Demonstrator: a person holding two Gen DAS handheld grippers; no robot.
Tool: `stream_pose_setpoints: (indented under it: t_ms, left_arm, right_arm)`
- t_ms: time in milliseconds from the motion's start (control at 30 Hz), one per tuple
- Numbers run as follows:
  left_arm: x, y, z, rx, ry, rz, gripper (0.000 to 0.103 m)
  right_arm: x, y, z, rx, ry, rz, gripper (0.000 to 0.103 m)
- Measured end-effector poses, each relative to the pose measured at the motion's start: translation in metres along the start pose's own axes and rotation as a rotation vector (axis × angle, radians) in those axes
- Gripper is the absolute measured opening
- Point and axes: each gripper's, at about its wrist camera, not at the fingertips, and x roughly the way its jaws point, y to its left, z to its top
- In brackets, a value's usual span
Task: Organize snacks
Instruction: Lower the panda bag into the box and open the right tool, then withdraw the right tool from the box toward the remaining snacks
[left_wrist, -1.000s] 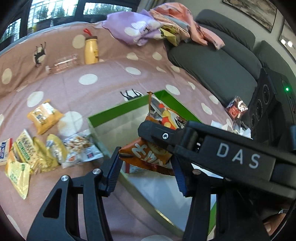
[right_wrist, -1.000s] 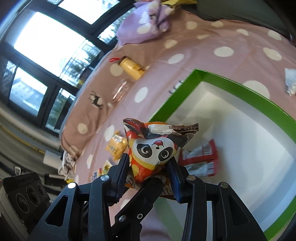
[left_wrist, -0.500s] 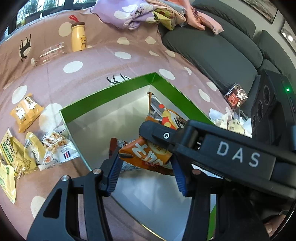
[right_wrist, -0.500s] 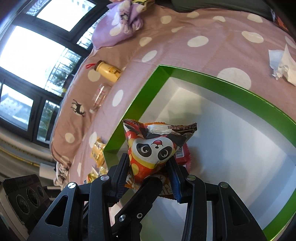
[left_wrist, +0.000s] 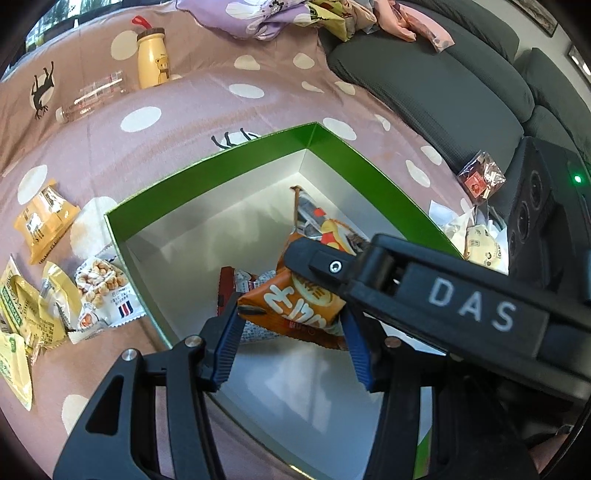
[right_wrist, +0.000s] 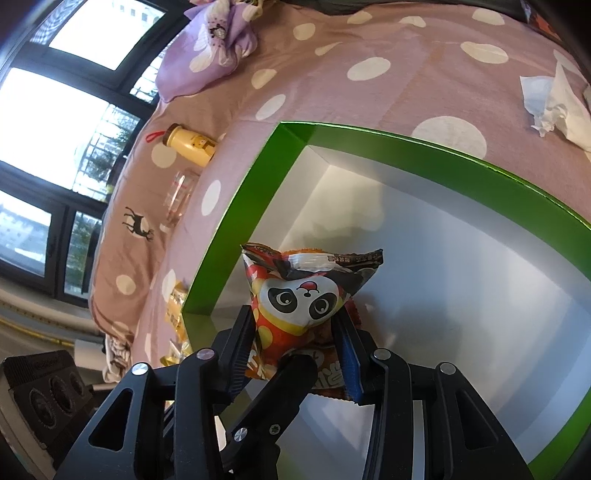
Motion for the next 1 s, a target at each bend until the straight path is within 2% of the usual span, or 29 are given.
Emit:
stream_pose_setpoints:
  t_ms: [67,133,233,300,367,500,633,833,933,1000]
  left_arm:
    - [-0.004,0.002,-0.001,-0.007,-0.009,0.010,0.054]
    - [-0.015,0.007,-0.003,-0.024,-0.035,0.001,0.058]
    - [-0.039,0.016,-0.008,-0.045,-0.096,0.017,0.071]
    - [-0.059,0.023,-0.015,-0.068,-0.139,0.029,0.075]
    - [-0.075,0.032,-0.024,-0.091,-0.175,0.040,0.082]
    - [-0.110,0.067,-0.057,-0.188,-0.243,0.099,0.088]
    - [-0.139,0.113,-0.097,-0.354,-0.308,0.218,0.092]
    - [-0.165,0.162,-0.146,-0.545,-0.354,0.253,0.093]
    - [-0.174,0.174,-0.156,-0.602,-0.362,0.332,0.093]
    - [-0.179,0.180,-0.161,-0.615,-0.361,0.360,0.094]
  right_arm:
    - [-0.002,0.001,0.000,-0.006,-0.019,-0.019,0.046]
    - [-0.005,0.004,-0.001,-0.020,-0.042,-0.036,0.053]
    - [-0.009,0.012,-0.003,-0.048,-0.069,-0.026,0.063]
    - [-0.011,0.020,-0.005,-0.077,-0.083,-0.015,0.073]
    - [-0.013,0.030,-0.008,-0.113,-0.099,-0.011,0.076]
    - [-0.017,0.049,-0.019,-0.182,-0.129,-0.004,0.080]
    - [-0.021,0.075,-0.033,-0.275,-0.163,-0.001,0.080]
    - [-0.026,0.103,-0.054,-0.369,-0.193,0.044,0.080]
    - [-0.024,0.111,-0.064,-0.394,-0.173,0.059,0.080]
    - [-0.019,0.114,-0.070,-0.393,-0.123,0.088,0.080]
